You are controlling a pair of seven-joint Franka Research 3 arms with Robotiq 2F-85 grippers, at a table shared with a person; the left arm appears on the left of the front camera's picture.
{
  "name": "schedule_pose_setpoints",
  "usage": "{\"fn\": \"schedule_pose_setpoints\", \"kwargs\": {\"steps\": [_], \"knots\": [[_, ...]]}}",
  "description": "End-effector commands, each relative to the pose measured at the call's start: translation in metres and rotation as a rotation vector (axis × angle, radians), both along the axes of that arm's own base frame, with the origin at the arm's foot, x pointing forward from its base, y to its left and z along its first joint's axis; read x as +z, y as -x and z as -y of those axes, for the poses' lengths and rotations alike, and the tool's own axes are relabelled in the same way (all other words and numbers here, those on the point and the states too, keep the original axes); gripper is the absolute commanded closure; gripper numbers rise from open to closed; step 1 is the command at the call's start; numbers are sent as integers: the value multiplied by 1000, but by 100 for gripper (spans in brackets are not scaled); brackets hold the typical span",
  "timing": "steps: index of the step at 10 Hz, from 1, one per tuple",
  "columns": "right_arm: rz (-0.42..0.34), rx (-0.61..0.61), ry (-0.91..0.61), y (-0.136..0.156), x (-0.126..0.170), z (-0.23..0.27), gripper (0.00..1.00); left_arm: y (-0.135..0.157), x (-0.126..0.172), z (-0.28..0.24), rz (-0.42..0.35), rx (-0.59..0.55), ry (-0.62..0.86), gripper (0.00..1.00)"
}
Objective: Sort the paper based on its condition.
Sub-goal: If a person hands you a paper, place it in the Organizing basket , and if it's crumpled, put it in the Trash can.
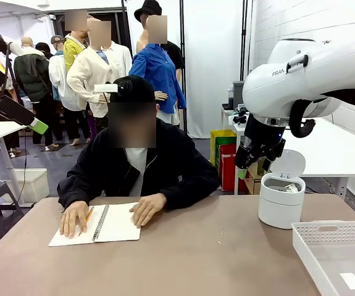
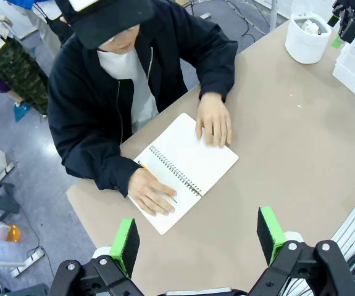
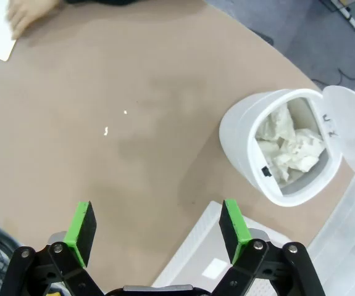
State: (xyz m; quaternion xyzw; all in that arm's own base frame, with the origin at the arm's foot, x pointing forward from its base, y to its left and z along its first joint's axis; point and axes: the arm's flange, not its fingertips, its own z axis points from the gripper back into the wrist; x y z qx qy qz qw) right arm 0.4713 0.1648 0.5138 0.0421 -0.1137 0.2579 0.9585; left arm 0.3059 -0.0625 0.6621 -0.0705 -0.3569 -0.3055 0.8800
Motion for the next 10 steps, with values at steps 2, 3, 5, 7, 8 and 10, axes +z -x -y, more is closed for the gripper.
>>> {"fn": "schedule_pose_setpoints", "kwargs": {"steps": [2,3,5,7,8,10], "knots": [[11,-27,19,-8,0,0,0,0,0,0,1,1,-1,0],[11,-27,19,-8,0,0,0,0,0,0,1,1,-1,0],[11,-27,19,-8,0,0,0,0,0,0,1,1,-1,0],[11,-27,19,-8,0,0,0,0,0,0,1,1,-1,0],[1,-8,3,-4,0,3,0,0,0,0,1,1,-1,0],[56,41,-164,38,37,-12,0,0,0,0,1,1,-1,0]]}}
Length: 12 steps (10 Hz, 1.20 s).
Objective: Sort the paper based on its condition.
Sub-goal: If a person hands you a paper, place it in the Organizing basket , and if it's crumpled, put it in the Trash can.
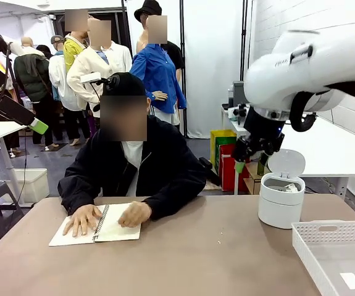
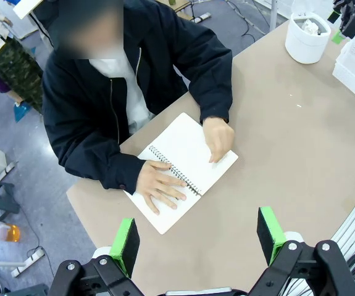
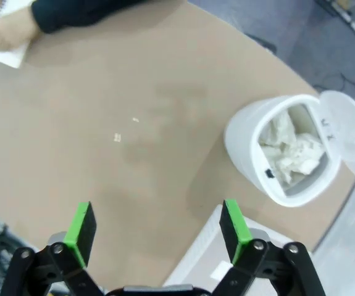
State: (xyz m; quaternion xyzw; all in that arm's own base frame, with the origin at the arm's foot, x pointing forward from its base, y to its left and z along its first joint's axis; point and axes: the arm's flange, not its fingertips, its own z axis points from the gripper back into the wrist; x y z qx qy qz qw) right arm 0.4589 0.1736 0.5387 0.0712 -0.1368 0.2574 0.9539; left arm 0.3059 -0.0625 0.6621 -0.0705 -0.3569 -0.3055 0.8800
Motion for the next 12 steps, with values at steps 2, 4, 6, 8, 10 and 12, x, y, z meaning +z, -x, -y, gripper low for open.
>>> {"fn": "schedule_pose_setpoints", "kwargs": {"steps": [2,4,6,8,10,12], "knots": [[76,114,-216,44,47,-29,0,0,0,0,1,1,-1,0],[127,161,-229,56,73,-47,0,0,0,0,1,1,-1,0],[188,194,-206,62,97,-58,0,0,0,0,1,1,-1,0],[244,245,-217,59,110,-59,0,0,0,0,1,1,-1,0],[257,263,-249,58,125,-57,0,0,0,0,1,1,-1,0],[278,270,-262,60,137,-57,0,0,0,0,1,1,-1,0]]}}
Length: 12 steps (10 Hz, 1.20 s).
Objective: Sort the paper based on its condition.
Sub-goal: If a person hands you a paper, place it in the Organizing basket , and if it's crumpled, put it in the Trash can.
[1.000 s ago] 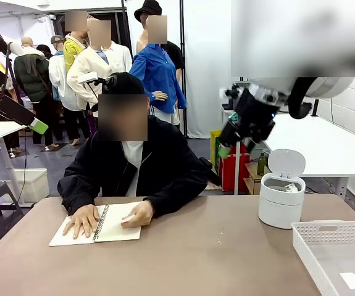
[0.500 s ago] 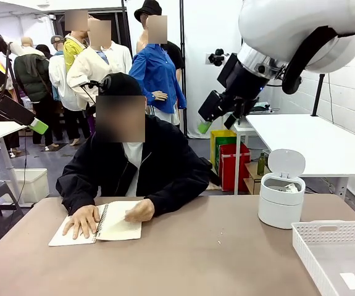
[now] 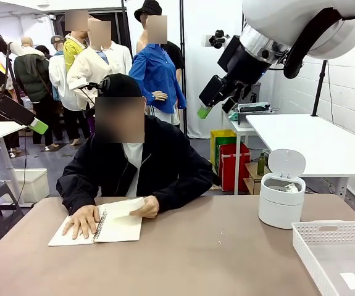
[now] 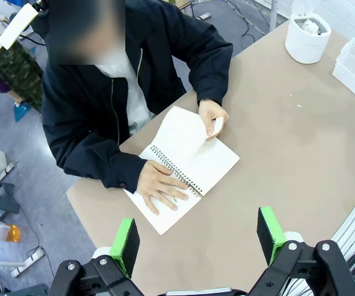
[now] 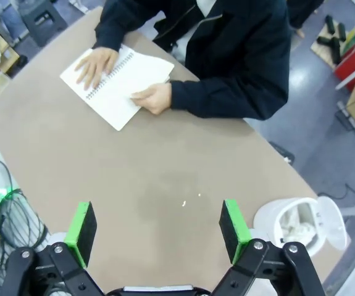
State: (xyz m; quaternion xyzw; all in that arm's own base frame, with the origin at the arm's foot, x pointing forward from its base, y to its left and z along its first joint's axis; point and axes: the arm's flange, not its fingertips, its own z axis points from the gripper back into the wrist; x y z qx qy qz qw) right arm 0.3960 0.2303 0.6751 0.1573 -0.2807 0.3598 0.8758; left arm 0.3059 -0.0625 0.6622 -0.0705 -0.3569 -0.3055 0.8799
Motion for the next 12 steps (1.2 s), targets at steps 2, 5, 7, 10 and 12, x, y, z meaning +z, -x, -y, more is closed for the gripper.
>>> {"fn": "schedule_pose_setpoints", "kwargs": {"steps": [2,5,7,10,12], "knots": [[34,40,-49,1,5,0,0,0,0,0,1,1,-1,0],[37,41,-78,0,4,-1,0,0,0,0,1,1,-1,0],[29,7,-24,2,10,-3,0,0,0,0,1,1,-1,0],[29,7,-24,2,10,-3,0,0,0,0,1,1,-1,0],[29,7,-24,2,10,-3,0,0,0,0,1,1,-1,0]]}}
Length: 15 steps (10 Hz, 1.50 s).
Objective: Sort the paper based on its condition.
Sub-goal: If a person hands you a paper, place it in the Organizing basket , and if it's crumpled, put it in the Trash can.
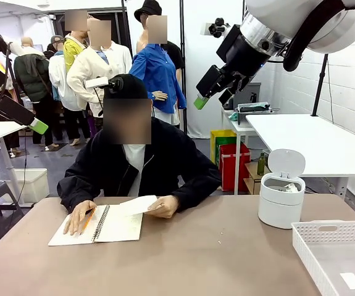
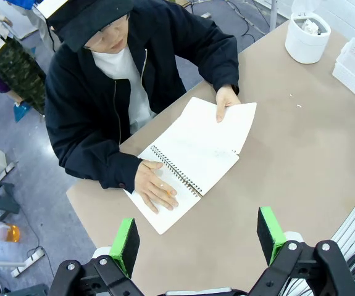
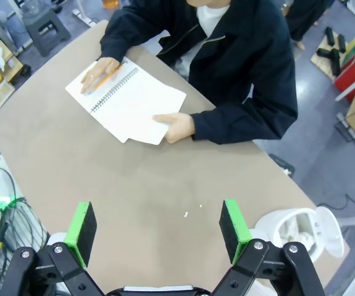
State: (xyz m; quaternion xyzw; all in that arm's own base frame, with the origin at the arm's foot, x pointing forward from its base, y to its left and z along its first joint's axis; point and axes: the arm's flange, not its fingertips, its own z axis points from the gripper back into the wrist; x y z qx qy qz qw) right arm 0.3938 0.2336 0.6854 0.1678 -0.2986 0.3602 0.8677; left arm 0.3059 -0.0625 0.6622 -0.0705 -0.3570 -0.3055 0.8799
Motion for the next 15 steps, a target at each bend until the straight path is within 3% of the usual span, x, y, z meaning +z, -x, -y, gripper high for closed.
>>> {"fn": "schedule_pose_setpoints", "kwargs": {"steps": [1,15], "knots": [[0,0,10,0,-1,1,0,0,0,0,1,1,-1,0],[0,0,10,0,-1,1,0,0,0,0,1,1,-1,0]]}}
